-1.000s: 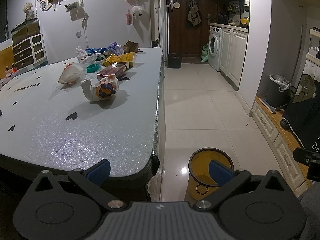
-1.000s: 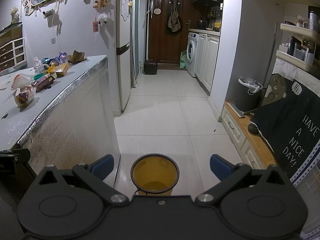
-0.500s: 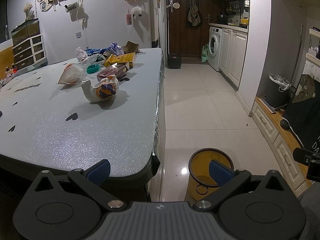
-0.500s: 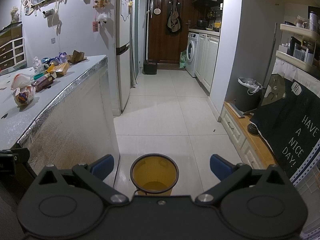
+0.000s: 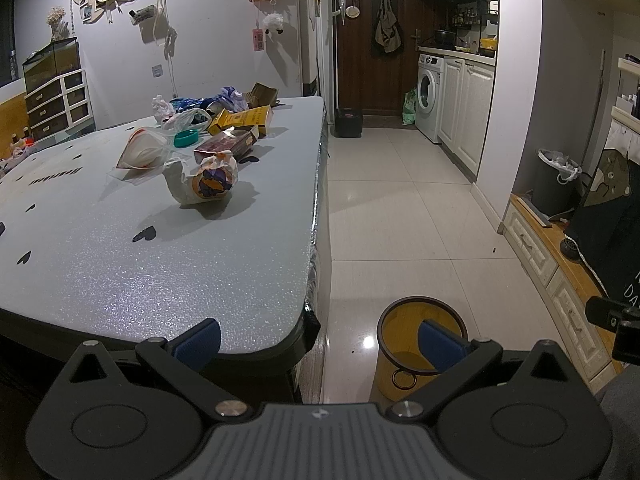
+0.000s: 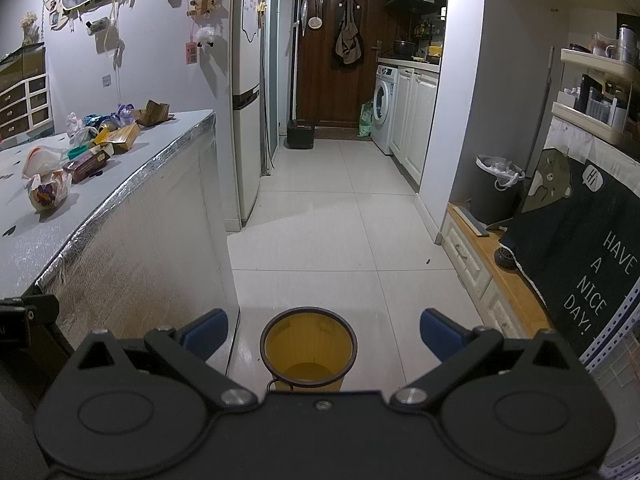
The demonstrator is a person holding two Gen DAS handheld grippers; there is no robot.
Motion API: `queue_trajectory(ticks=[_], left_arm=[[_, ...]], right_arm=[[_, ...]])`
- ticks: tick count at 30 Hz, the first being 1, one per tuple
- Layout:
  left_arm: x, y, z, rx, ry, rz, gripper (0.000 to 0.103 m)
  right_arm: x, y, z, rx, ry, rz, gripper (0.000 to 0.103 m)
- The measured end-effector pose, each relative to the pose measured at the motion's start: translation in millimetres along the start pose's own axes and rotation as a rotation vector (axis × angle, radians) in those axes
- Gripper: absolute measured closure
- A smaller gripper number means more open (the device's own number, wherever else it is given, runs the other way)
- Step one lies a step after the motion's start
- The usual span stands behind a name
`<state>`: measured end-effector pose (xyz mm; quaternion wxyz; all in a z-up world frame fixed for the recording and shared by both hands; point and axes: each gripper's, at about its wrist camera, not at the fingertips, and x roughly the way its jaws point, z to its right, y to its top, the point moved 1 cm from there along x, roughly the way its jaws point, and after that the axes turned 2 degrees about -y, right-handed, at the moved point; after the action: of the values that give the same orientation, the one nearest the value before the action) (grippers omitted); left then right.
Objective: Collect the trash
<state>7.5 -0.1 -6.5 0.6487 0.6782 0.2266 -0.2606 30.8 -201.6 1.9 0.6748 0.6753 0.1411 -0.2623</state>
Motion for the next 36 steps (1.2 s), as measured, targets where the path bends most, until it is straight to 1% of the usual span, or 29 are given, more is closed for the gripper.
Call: queue_trajectory(ticks=[36], left_arm=[[0.5,0.7,-0.1,0.000,0.000,0.004,0.000]], right_arm=[[-0.1,-1.9,-0.2,-0.002,-0.002,-0.003,0.000]])
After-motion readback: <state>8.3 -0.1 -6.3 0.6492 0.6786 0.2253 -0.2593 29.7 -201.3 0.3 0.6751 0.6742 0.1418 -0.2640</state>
